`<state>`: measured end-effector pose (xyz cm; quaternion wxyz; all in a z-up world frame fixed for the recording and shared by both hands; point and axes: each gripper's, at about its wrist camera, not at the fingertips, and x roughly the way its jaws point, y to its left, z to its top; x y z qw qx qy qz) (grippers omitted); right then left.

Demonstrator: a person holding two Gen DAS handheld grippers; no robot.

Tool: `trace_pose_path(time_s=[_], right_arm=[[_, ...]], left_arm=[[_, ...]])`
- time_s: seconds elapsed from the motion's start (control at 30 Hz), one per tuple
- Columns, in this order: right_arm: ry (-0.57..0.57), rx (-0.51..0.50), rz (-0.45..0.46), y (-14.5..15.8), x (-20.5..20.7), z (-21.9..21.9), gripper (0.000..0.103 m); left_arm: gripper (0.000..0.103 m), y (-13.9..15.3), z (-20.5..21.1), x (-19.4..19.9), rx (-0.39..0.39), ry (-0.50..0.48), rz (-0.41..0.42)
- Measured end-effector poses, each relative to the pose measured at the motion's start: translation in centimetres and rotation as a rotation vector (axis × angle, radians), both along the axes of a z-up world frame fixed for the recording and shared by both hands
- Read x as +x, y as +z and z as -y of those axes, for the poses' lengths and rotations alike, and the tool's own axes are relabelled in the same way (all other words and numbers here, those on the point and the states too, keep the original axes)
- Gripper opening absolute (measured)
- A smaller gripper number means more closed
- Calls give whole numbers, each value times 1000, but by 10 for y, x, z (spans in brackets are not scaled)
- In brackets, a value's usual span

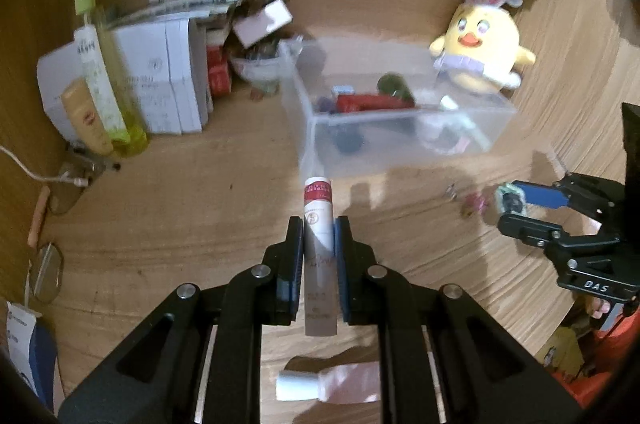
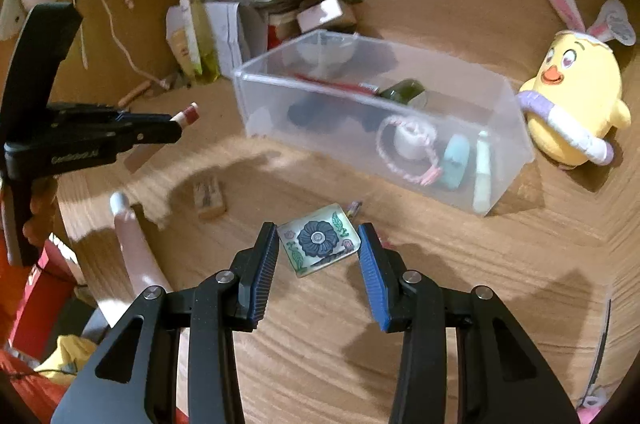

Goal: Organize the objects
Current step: 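Grasp the white red-capped tube with the left tool while the right tool grasps the green square case, then carry the white tube and green case into the bin and release both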

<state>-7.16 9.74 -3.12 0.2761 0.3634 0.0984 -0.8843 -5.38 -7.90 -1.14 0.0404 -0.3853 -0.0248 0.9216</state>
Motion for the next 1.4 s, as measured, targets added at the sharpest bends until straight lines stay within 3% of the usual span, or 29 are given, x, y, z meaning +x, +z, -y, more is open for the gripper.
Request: trace_pose_path(time_s=[0.37,0.77,1.03,1.4], right_arm=[[-60,-62,-65,28,-12,-17,37],[-124,-124,-124,51,-34,-37,37],[-183,-160,-137,62,-56,-53,37],[-195,-150,-144,70,-86,-45,37]], left_arm=[[15,28,-18,-7,26,-26,-104],[15,48,-17,-23,108,-19,-169],[15,58,-14,-38,89,26,-208],[15,57,-15,-69,94,26,-184]])
